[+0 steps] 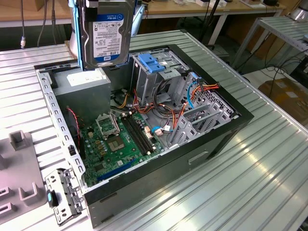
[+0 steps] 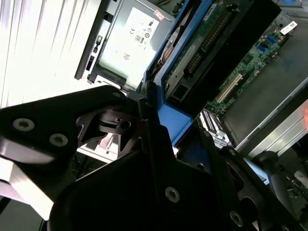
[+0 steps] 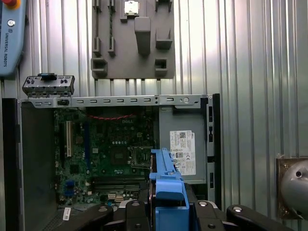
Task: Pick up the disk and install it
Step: 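Insert the disk into the insertion slot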
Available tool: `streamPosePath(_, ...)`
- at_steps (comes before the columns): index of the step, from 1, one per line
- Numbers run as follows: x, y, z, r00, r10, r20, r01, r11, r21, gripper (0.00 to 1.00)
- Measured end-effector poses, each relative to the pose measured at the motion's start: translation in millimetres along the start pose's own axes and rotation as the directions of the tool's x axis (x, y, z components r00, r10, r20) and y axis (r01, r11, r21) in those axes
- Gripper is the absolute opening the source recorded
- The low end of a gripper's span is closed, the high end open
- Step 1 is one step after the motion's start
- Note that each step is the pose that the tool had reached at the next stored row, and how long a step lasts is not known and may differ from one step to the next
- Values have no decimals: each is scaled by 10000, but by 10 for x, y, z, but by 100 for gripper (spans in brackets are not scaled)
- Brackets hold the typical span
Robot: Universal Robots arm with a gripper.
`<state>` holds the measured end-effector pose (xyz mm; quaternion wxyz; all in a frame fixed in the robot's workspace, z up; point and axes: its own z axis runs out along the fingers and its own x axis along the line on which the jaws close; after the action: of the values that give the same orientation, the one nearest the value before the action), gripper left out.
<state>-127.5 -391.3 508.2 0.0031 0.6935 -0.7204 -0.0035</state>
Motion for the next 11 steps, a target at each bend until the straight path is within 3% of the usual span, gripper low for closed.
streamPosePath(11,36,-1,0,10000,0,0,0,10000,0,37)
